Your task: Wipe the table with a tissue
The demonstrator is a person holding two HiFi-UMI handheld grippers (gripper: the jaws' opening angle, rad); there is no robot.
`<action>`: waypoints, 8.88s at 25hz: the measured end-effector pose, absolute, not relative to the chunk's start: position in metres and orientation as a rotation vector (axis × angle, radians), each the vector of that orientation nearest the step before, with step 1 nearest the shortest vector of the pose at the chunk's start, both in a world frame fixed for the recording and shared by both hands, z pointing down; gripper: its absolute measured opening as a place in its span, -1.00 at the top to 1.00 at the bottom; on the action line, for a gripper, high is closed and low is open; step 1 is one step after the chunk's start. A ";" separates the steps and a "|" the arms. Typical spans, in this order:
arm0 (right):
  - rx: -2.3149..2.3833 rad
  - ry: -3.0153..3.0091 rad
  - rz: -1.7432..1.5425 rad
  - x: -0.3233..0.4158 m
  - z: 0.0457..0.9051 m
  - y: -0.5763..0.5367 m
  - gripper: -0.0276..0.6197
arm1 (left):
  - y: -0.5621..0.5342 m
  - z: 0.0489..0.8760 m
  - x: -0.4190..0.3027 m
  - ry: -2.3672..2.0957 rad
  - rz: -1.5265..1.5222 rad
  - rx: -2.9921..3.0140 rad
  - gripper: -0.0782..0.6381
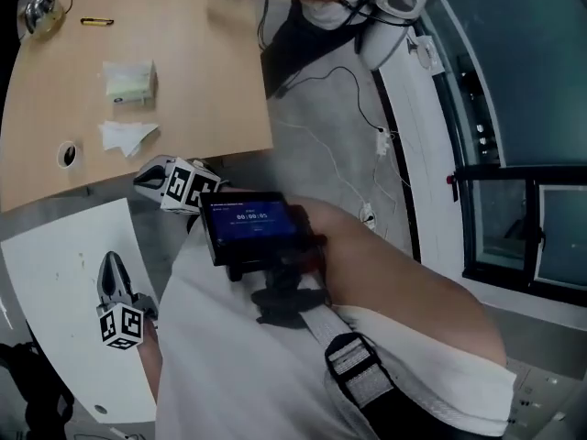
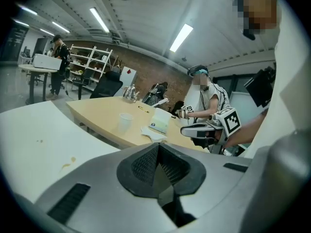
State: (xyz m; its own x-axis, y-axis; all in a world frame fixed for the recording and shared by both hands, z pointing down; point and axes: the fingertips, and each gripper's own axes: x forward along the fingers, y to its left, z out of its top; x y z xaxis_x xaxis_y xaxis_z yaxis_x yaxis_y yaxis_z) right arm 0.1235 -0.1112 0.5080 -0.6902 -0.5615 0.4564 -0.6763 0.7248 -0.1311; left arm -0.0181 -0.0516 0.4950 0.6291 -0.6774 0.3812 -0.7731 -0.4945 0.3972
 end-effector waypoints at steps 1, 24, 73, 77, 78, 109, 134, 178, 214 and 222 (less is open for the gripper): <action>0.959 -2.542 0.400 0.129 0.502 -0.118 0.86 | -0.066 0.493 -0.008 -1.112 0.234 2.331 0.76; 0.923 -2.400 0.307 0.201 0.527 -0.184 0.86 | -0.122 0.508 0.103 -0.876 0.336 2.362 0.76; 0.732 -2.273 0.589 0.184 0.608 -0.218 0.68 | -0.118 0.492 0.025 -1.313 0.347 2.196 0.76; 0.686 -2.349 0.549 0.176 0.580 -0.217 0.68 | -0.103 0.492 0.010 -1.391 0.317 2.149 0.76; 0.658 -2.366 0.528 0.171 0.575 -0.215 0.68 | -0.100 0.491 0.006 -1.416 0.310 2.137 0.76; 0.030 -2.476 0.372 -0.006 0.569 -0.090 0.68 | 0.083 0.496 -0.083 -1.865 0.236 1.754 0.76; 0.310 -2.315 0.183 -0.047 0.580 -0.093 0.68 | 0.131 0.500 -0.178 -1.807 0.097 1.883 0.76; -0.088 -2.166 -0.041 -0.104 0.639 -0.162 0.70 | 0.033 0.502 -0.141 -1.868 0.209 1.645 0.76; -0.314 -2.189 0.080 -0.147 0.632 -0.054 0.71 | 0.094 0.503 -0.179 -1.861 0.165 1.667 0.76; -0.062 -2.208 0.098 -0.107 0.637 -0.114 0.71 | 0.089 0.502 -0.179 -1.850 0.152 1.694 0.76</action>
